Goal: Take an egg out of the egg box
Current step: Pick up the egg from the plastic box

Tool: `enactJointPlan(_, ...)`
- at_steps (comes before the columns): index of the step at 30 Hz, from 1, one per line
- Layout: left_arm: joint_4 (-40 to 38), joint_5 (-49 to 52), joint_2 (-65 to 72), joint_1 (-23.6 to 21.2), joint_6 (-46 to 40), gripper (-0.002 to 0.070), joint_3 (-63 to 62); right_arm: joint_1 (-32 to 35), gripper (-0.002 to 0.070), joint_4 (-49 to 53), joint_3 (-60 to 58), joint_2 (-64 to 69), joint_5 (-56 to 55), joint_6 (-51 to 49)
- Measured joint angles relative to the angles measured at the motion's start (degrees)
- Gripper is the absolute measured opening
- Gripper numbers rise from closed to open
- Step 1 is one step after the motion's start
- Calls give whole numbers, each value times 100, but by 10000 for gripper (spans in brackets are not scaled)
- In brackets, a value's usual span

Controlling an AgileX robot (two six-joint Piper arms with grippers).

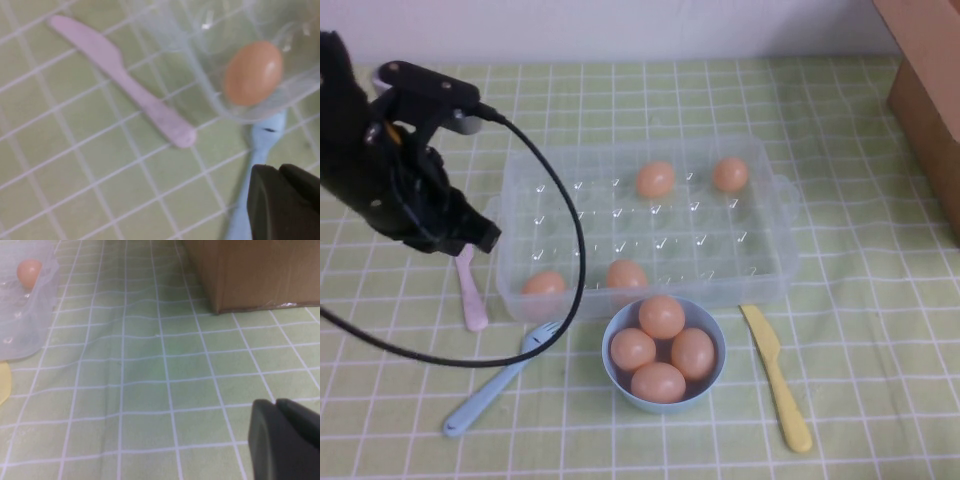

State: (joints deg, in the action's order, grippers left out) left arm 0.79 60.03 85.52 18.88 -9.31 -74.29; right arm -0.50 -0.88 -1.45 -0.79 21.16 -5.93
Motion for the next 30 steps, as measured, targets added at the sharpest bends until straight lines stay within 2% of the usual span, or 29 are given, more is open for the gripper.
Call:
enactJointPlan(5, -663, 749, 862, 0, -497, -5, -985, 0, -17, 0, 0, 0, 0, 0)
enactJointPlan(11, -719, 963, 1502, 83, -565, -5, -1583, 0, -17, 0, 0, 0, 0, 0)
enactJointPlan(16, -503, 966, 1744, 632, -688, -3, -1636, 0, -17, 0, 0, 0, 0, 0)
enactJointPlan(20, 281, 919, 1932, 1247, -753, 23, -1636, 0, -17, 0, 0, 0, 0, 0)
enactJointPlan(22, 730, 890, 2017, 1442, -557, 64, -1636, 0, -17, 0, 0, 0, 0, 0)
enactJointPlan(25, 1043, 767, 2044, 1479, -102, 151, -1636, 0, -17, 0, 0, 0, 0, 0)
enactJointPlan(28, 1110, 689, 2063, 1401, 238, 272, -1636, 0, -17, 0, 0, 0, 0, 0)
enactJointPlan(30, 999, 680, 2066, 1288, 368, 387, -1636, 0, -17, 0, 0, 0, 0, 0)
